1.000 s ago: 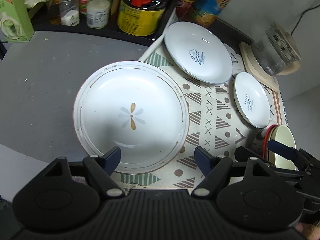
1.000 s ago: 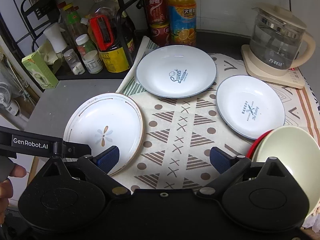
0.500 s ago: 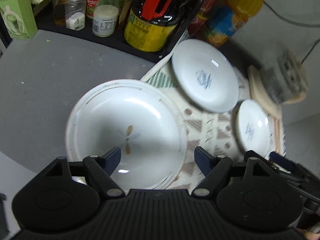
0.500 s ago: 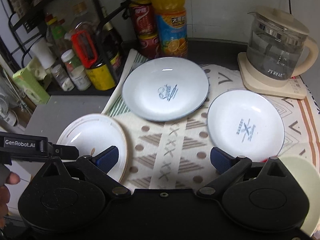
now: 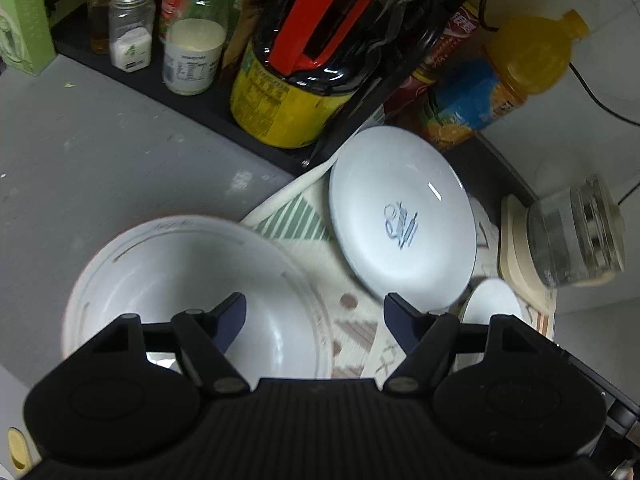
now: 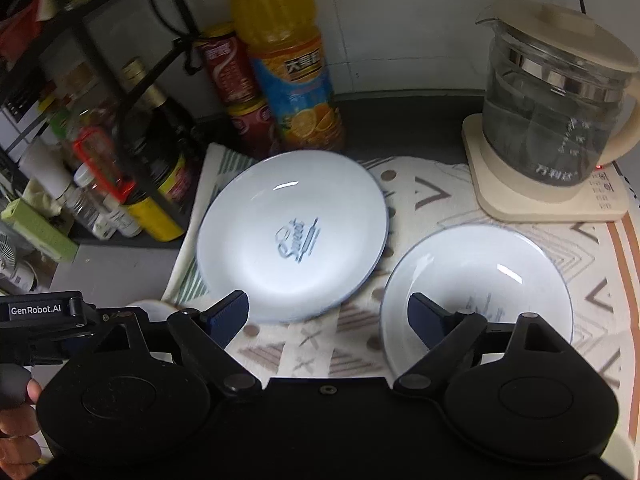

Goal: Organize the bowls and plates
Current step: 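Move both grippers toward the white 'Sweet' plate rim, then close the left gripper on the 'Sweet' plate rim while the right gripper grips it too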

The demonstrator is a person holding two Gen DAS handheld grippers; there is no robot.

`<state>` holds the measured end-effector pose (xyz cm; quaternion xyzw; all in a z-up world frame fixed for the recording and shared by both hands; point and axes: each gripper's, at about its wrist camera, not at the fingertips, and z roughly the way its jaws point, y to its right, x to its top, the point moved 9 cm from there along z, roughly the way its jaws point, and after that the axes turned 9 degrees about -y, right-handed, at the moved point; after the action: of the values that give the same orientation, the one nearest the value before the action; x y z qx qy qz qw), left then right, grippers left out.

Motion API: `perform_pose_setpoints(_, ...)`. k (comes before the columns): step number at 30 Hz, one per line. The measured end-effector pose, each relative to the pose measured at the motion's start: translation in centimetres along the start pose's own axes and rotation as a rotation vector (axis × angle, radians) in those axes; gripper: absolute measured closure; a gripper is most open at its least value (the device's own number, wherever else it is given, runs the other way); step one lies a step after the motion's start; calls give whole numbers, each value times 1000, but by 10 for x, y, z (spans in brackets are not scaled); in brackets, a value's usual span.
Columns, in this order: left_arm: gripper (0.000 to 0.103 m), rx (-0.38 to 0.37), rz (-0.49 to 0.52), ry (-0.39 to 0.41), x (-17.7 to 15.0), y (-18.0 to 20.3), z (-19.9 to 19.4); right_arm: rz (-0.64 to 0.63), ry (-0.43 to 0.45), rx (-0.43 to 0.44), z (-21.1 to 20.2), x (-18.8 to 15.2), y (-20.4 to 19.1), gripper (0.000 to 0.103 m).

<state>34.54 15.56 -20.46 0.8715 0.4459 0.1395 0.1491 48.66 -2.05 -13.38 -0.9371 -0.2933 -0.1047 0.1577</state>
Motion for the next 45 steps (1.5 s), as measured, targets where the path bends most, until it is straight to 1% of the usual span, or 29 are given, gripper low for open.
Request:
perform_pose_setpoints(5,35,-17,-40,11,17,9,15,15,-6,0,15,23,13,19)
perform_pose_setpoints(7,40,-13,-58,13,23,9,22,23,-14,2,22,30,17,20)
perform_pose_setpoints(9,43,-25,-78,19,29,10,29,32,-23,3,32,36,21,21)
perform_pose_setpoints(16,60,-38,-159,12,41,7,55,104,-57,24,62,51,41,34)
perform_pose_setpoints(17,61,-40,-175,8,42,6,59,117,-63,24,67,52,44,38)
perform_pose_setpoints(19,67,-51,-197,7,43,5,65,142,-68,41,75,56,47,43)
perform_pose_setpoints(22,73,-51,-220,5,44,2,71,167,-77,45,86,59,52,48)
perform_pose_setpoints(27,78,-57,-253,3,47,1,82,188,-89,49,102,64,57,55)
perform_pose_setpoints(29,82,-64,-271,1,47,-1,86,200,-105,59,109,65,58,66)
perform_pose_setpoints(33,84,-73,-293,1,49,-1,93,231,-121,51,120,64,66,68)
perform_pose_setpoints(35,84,-77,-295,2,49,1,96,259,-130,71,126,62,70,74)
perform_pose_setpoints(38,87,-82,-306,3,49,2,100,311,-126,127,131,60,75,77)
perform_pose_setpoints(40,88,-69,-298,9,49,4,102,312,-130,130,133,58,72,79)
perform_pose_setpoints(41,89,-75,-305,7,49,5,104,307,-131,130,134,58,70,79)
perform_pose_setpoints(42,93,-89,-323,8,49,4,106,299,-127,128,135,58,68,79)
perform_pose_setpoints(45,94,-91,-333,11,51,8,107,291,-121,136,137,59,63,80)
